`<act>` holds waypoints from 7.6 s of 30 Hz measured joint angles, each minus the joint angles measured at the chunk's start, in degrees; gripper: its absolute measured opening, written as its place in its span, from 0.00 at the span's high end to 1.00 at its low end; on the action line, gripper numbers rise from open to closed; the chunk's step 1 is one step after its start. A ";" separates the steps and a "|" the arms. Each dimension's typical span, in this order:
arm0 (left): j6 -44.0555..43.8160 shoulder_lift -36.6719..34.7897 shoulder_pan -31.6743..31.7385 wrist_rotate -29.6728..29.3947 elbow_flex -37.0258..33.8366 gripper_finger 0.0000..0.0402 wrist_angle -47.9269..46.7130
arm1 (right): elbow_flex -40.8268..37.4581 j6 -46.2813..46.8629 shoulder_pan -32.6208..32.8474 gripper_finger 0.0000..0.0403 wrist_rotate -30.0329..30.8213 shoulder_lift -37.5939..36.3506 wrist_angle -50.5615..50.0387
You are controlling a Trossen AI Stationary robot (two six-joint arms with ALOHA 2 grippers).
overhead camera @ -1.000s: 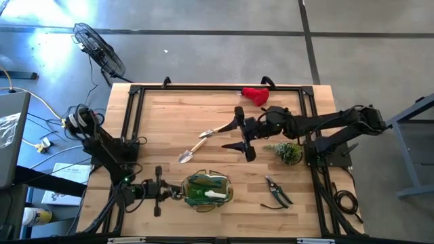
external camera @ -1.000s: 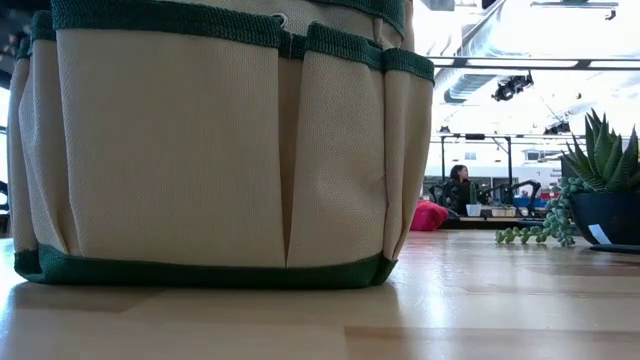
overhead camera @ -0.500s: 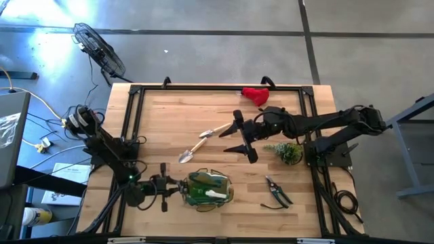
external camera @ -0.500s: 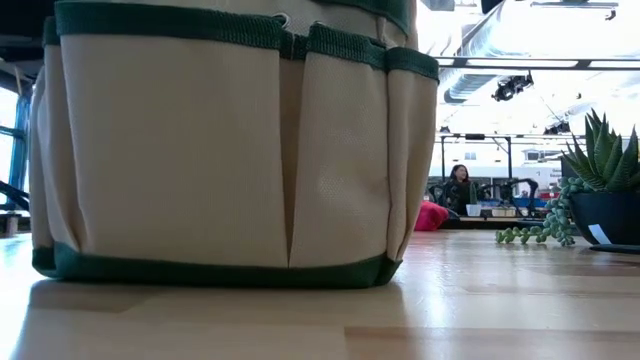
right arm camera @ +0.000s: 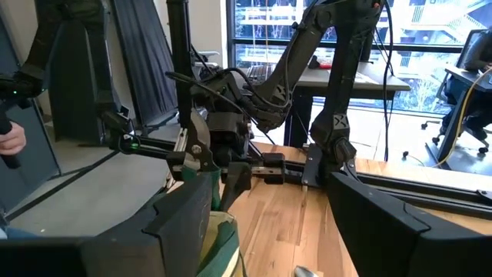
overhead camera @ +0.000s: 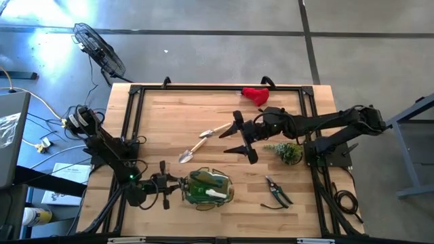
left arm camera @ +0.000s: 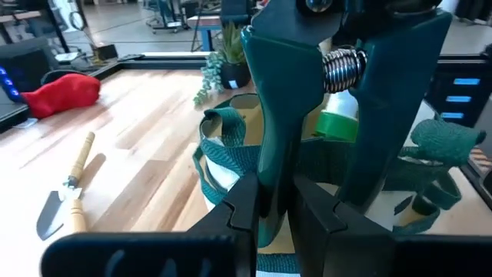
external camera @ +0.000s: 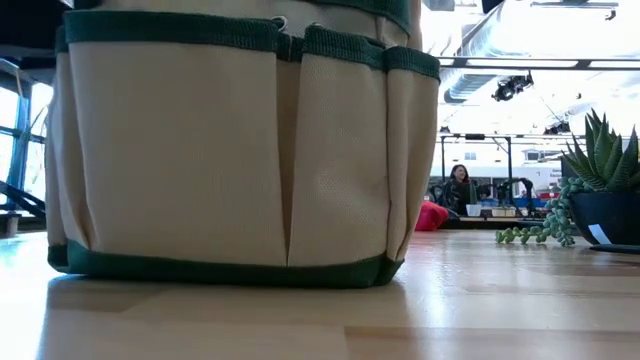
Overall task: Pick & Place Garden tools in Gardening bag
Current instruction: Put the top green shear scissors into the gardening bag, then put the red gloves into the gardening bag
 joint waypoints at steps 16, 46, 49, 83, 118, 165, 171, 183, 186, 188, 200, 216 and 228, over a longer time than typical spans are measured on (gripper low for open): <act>-1.60 0.02 6.47 7.96 -0.02 0.91 0.86 | 0.00 0.07 0.00 0.38 -0.02 0.00 -0.36; -13.52 0.02 5.90 14.62 -0.02 0.91 -7.18 | 0.00 0.18 0.00 0.38 -1.31 0.00 -1.28; -13.53 0.02 5.90 14.62 -0.02 0.89 -7.18 | 0.00 0.17 0.00 0.38 -1.31 0.00 -1.28; -18.64 0.07 5.90 14.23 -0.02 0.73 -5.15 | 0.00 0.15 0.00 0.38 -1.31 0.00 -2.36; -19.09 -12.29 5.90 18.16 -0.02 0.54 -17.61 | 0.00 0.20 0.00 0.38 -1.47 0.00 -3.56; -25.35 -37.92 9.86 -3.78 0.00 0.54 -56.86 | -0.02 17.83 -26.91 0.43 35.27 -3.86 -33.01; -25.46 -38.77 18.52 5.97 0.00 0.54 -56.81 | -0.02 18.80 -35.84 0.46 23.76 -2.01 -35.04; -28.63 -38.60 27.06 15.17 0.00 0.54 -56.61 | -0.02 16.56 -42.18 0.46 16.83 3.78 -36.04; -28.74 -38.60 28.07 15.17 0.00 0.54 -56.55 | -0.02 15.76 -42.01 0.46 16.65 5.50 -36.93; -28.74 -38.60 28.55 15.26 0.00 0.54 -56.65 | -0.02 15.28 -42.02 0.46 16.57 6.32 -37.35; -30.12 -38.58 28.81 18.25 0.00 0.54 -56.73 | 0.00 15.19 -42.01 0.46 21.35 6.64 -40.06; -28.26 -38.58 28.79 16.55 0.00 0.54 -56.75 | 0.00 16.91 -41.62 0.46 23.23 6.64 -43.80; -28.08 -38.58 28.79 16.24 0.00 0.54 -57.08 | 0.07 16.06 -41.66 0.49 26.72 13.94 -40.66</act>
